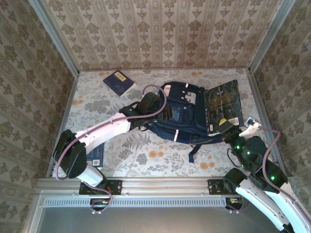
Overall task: Pack the student bag
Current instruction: Pass the book, then rotate the student bag at the center of the table.
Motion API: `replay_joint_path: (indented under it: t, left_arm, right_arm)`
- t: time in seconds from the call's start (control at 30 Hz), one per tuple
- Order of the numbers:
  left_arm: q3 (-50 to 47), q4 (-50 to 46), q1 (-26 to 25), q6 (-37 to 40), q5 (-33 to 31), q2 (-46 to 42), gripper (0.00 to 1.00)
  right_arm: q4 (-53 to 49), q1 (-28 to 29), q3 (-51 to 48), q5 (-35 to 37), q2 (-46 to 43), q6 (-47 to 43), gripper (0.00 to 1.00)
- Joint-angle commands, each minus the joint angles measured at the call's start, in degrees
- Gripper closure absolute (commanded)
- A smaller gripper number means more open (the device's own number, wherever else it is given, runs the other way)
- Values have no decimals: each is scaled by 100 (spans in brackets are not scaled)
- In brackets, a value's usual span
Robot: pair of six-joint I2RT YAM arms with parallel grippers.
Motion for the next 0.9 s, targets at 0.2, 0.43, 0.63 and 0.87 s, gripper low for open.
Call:
replay_joint_path:
  t: [0.2,0.43,0.63,0.87]
  left_arm:
    - [-823,1230,772,41,1834,616,22]
    - [-662,930,1560,97,2125,1217,45]
    - [93,-207,2293,737,1201,1307,44]
    - [1625,-1175,2003,1515,410,1386,35]
  right_arm:
    - [-62,-9,-162,-72,-19,-274,100]
    - [120,-9,-41,-140,361,-519,100]
    - [97,-16,107,-70,503,-749,100]
    - [-620,-17,626,386,577,-1059,100]
